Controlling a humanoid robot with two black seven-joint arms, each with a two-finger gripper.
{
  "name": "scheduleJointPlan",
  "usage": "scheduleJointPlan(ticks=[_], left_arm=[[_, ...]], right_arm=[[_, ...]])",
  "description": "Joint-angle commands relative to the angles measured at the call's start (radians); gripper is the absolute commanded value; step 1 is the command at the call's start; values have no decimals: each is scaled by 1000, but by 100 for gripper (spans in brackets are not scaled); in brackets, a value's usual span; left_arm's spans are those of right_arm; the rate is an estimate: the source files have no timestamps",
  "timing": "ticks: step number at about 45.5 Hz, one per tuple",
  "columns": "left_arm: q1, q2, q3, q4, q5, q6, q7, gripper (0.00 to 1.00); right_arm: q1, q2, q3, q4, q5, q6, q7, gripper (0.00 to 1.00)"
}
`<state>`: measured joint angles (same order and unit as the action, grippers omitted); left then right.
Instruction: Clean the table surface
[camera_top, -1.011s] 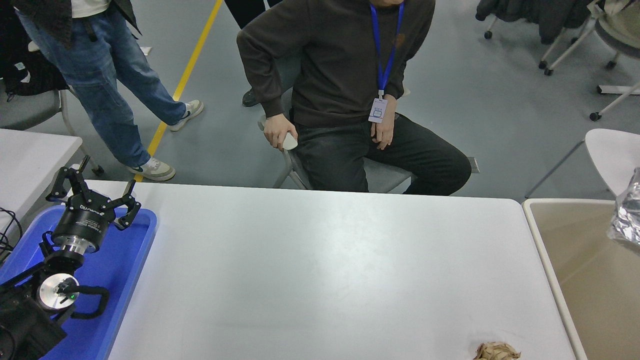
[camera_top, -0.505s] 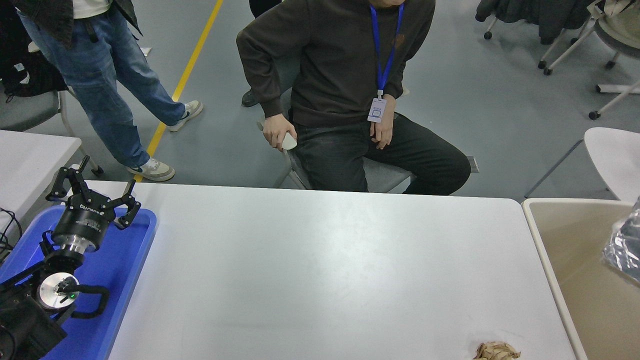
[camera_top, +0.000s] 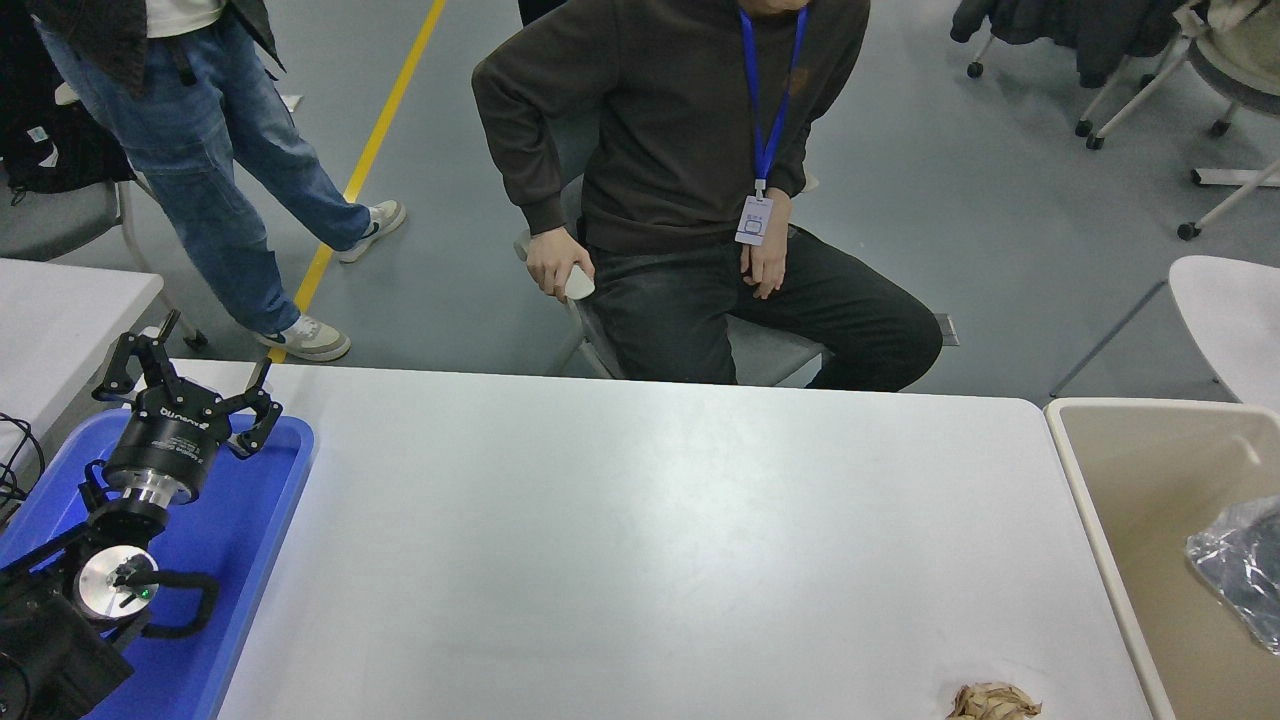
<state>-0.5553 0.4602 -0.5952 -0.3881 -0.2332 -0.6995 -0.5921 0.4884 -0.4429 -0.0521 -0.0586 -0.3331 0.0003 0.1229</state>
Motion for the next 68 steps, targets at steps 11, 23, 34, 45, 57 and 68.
scheduleJointPlan(ticks=[11,23,34,45,57,68], left_arm=[[0,0,0,0,2,0,0,100],[0,0,0,0,0,0,0,100],[0,0,0,0,0,0,0,100],[0,0,0,0,0,0,0,100],[0,0,0,0,0,0,0,100],[0,0,0,0,0,0,0,100]], right_arm=[[6,81,3,-3,146,-75,-100,0],[52,96,23,-3,146,-91,-106,0],[53,110,21,-3,146,-120,-106,0],[65,112,21,-1,146,-166,-106,0],[65,119,20,-4,146,-186,-106,77],[61,119,-2,-3,131,-212,-104,90]])
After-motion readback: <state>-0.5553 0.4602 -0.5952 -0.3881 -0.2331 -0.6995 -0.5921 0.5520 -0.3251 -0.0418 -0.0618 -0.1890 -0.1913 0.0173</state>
